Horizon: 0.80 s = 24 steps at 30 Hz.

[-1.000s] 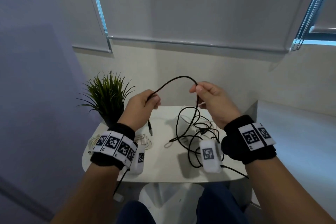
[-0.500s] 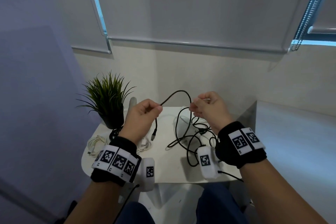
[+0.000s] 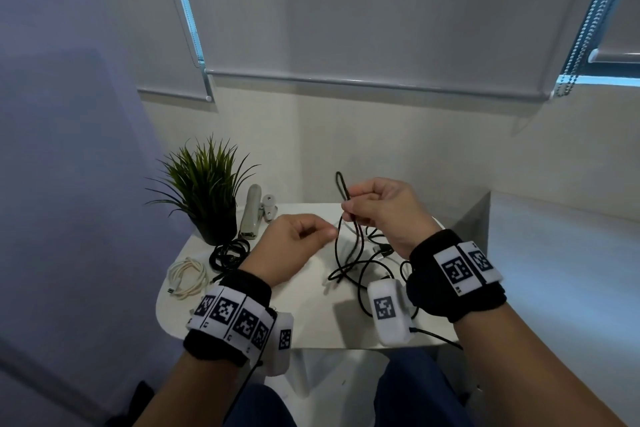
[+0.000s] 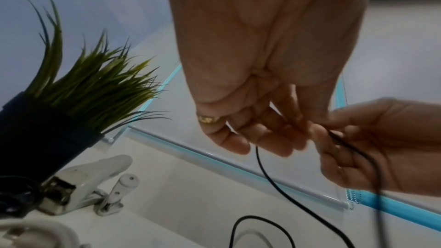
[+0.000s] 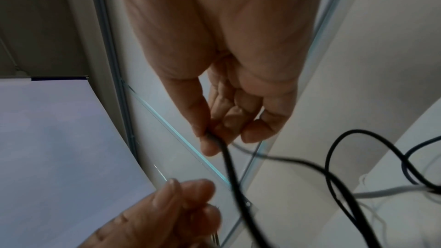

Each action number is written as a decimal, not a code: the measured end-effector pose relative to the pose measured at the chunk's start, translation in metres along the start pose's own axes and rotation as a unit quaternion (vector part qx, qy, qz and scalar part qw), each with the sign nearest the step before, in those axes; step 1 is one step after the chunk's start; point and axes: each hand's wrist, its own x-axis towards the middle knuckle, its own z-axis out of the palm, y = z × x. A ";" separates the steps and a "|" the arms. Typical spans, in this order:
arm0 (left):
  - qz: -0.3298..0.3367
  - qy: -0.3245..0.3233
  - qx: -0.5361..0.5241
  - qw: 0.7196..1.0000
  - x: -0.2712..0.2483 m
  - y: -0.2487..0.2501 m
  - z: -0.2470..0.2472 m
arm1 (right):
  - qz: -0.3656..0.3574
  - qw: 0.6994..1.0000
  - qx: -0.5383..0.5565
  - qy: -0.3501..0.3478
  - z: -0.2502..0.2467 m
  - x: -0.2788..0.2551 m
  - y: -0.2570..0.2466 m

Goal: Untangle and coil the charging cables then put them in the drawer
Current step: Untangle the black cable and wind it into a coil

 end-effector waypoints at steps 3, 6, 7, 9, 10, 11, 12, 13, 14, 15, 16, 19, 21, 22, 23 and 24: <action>0.052 0.105 0.028 0.993 0.007 0.001 -0.006 | 0.005 1.000 -0.012 -0.017 -0.005 -0.002 -0.001; 0.115 0.110 0.105 0.982 0.014 0.007 -0.008 | 0.010 0.999 -0.018 -0.045 -0.005 -0.005 -0.002; 0.133 0.100 0.131 0.977 0.017 0.009 -0.008 | 0.009 0.998 -0.020 -0.051 -0.005 -0.006 -0.002; 0.144 0.093 0.139 0.975 0.020 0.013 -0.008 | 0.003 0.998 -0.024 -0.053 -0.006 -0.006 -0.002; 0.141 0.097 0.133 0.976 0.022 0.013 -0.008 | -0.001 0.998 -0.032 -0.051 -0.007 -0.006 -0.001; 0.140 0.116 0.130 0.975 0.024 0.011 -0.010 | -0.002 0.998 -0.041 -0.049 -0.009 -0.006 -0.001; 0.140 0.141 0.130 0.972 0.025 0.009 -0.012 | -0.001 0.998 -0.049 -0.050 -0.010 -0.006 0.000; 0.138 0.165 0.117 0.970 0.026 0.008 -0.015 | 0.003 0.997 -0.052 -0.052 -0.012 -0.006 0.002; 0.136 0.183 0.096 0.969 0.026 0.008 -0.018 | 0.006 0.997 -0.053 -0.055 -0.013 -0.006 0.004; 0.132 0.198 0.080 0.968 0.026 0.007 -0.020 | 0.009 0.997 -0.053 -0.058 -0.014 -0.007 0.006; 0.129 0.210 0.072 0.966 0.025 0.007 -0.021 | 0.012 0.996 -0.058 -0.060 -0.014 -0.008 0.008; 0.113 0.242 0.043 0.963 0.023 0.008 -0.022 | 0.017 0.993 -0.100 -0.059 -0.014 -0.012 0.009; 0.089 0.255 0.017 0.963 0.024 0.005 -0.021 | 0.026 0.994 -0.086 -0.059 -0.014 -0.012 0.010; 0.080 0.255 0.015 0.963 0.025 0.002 -0.021 | 0.032 0.996 -0.064 -0.055 -0.014 -0.012 0.010; 0.073 0.251 0.026 0.965 0.026 -0.002 -0.019 | 0.035 0.998 -0.033 -0.048 -0.015 -0.011 0.011; 0.068 0.243 0.048 0.966 0.026 -0.005 -0.017 | 0.038 0.999 0.006 -0.037 -0.016 -0.011 0.010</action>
